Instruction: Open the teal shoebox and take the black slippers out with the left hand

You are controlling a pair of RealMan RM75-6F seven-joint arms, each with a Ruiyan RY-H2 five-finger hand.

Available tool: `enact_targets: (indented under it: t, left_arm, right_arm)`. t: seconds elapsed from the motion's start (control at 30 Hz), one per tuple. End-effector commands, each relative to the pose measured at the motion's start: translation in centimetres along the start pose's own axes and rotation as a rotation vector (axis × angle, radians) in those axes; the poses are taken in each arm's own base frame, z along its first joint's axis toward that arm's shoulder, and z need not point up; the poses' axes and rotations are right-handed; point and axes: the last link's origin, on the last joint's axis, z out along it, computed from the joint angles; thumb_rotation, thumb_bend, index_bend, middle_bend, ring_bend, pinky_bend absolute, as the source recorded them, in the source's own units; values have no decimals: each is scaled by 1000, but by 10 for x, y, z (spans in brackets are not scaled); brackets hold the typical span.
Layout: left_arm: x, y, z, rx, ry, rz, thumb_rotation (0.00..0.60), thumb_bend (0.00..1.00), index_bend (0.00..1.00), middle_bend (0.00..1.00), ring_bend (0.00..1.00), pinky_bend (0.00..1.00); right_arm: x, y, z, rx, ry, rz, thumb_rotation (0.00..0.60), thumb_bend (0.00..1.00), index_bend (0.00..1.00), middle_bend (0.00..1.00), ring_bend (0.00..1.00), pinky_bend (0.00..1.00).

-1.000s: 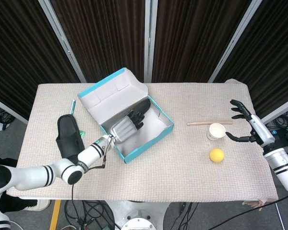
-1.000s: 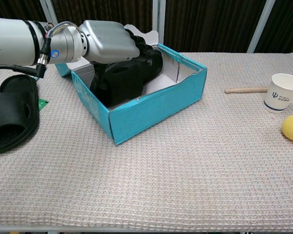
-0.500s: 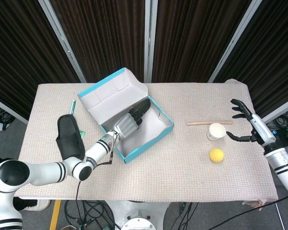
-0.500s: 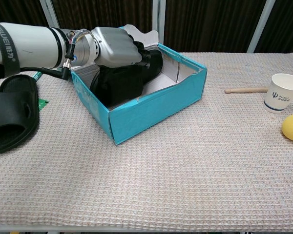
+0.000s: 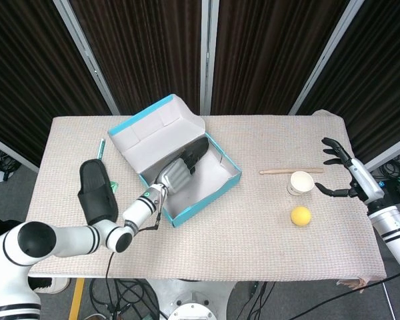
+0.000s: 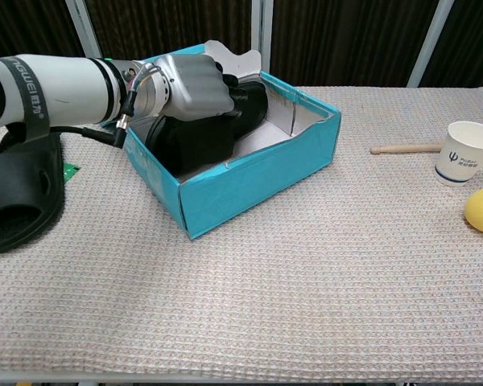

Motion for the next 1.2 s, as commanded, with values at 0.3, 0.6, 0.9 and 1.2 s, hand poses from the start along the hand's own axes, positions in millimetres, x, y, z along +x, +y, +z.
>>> enact_targets:
  t: [0.3, 0.6, 0.9, 1.2]
  left_arm:
    - [-4, -5, -4, -12, 38, 41, 600, 312, 432, 59, 0, 146]
    - [1, -30, -22, 43, 175, -6, 600, 314, 430, 60, 0, 144]
    - [-5, -58, -40, 122, 276, -112, 600, 315, 444, 66, 0, 140]
    - [-6, -75, -54, 153, 381, -282, 600, 330, 454, 84, 0, 139]
  right_arm:
    - [1, 2, -3, -2, 8, 7, 600, 174, 0, 39, 107, 241]
    - [1, 2, -2, 3, 6, 9, 600, 174, 0, 39, 108, 241]
    - [-1, 0, 0, 8, 1, 9, 600, 175, 0, 39, 108, 241]
    - [-4, -1, 4, 7, -5, 5, 600, 174, 0, 39, 108, 242]
